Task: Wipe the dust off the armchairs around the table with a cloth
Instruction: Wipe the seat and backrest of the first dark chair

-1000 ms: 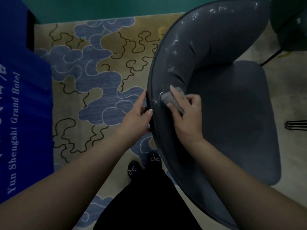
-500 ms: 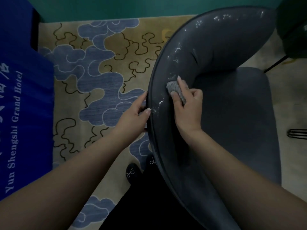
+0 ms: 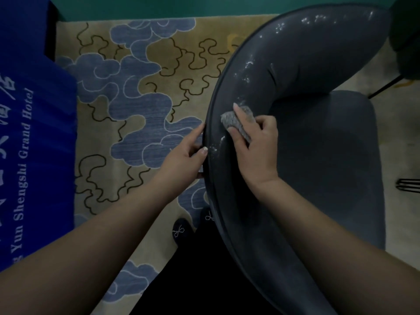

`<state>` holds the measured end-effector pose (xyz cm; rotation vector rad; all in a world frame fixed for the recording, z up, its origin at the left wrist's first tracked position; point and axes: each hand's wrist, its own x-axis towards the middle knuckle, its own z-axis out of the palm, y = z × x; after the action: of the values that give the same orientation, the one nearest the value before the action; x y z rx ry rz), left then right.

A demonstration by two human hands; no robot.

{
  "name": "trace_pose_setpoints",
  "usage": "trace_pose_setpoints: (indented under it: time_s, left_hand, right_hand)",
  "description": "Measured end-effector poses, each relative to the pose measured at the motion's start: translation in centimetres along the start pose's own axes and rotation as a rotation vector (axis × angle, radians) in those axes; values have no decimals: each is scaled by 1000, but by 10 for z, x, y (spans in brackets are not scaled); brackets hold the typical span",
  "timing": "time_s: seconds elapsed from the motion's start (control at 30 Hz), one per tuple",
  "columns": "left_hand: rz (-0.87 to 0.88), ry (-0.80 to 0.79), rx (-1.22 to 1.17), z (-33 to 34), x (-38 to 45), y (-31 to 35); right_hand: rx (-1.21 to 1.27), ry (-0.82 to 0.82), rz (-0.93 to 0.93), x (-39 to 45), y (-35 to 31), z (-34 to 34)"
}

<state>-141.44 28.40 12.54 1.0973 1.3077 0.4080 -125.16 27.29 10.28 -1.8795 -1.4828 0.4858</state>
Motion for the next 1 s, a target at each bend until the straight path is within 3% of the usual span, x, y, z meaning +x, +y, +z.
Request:
trace_pose_setpoints:
  time_s: [0.2,0.33,0.43,0.63,0.83,1.0]
  left_hand:
    - [-36,-14,-103,0,-5,-9]
    - [-49,-9,-141,-1,-7,-10]
    - [-63,12,-157,1,-6,-10]
    - [-67,9,-161,-1,-10,-8]
    - [-61,18,-211,2,-10,-7]
    - [-77,13,-245,0,-12,-6]
  right_hand:
    - [-62,-88,-162,-70,1,-21]
    - [-133,-105,-232,-33,-11,-8]
    - [-157,-75,-212,-10,-19,-1]
    - [-99,-161,-236,-63,-11,-16]
    - [-203,-93,-230,12,-27,4]
    - [-176,-154,-253,-42,-17,-11]
